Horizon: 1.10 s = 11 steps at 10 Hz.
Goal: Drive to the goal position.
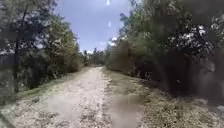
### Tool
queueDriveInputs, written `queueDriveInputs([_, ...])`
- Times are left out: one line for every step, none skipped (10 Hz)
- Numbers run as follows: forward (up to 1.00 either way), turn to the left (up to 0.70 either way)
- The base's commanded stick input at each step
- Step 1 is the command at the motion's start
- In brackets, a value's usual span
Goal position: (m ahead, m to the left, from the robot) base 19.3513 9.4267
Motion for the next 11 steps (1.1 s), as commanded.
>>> queueDriveInputs([0.50,0.01])
queueDriveInputs([0.50,0.01])
queueDriveInputs([0.50,0.01])
queueDriveInputs([0.50,0.01])
queueDriveInputs([0.50,0.01])
queueDriveInputs([0.50,0.18])
queueDriveInputs([0.50,0.51])
queueDriveInputs([0.50,0.51])
queueDriveInputs([0.50,0.20])
queueDriveInputs([0.50,0.01])
queueDriveInputs([0.50,0.01])
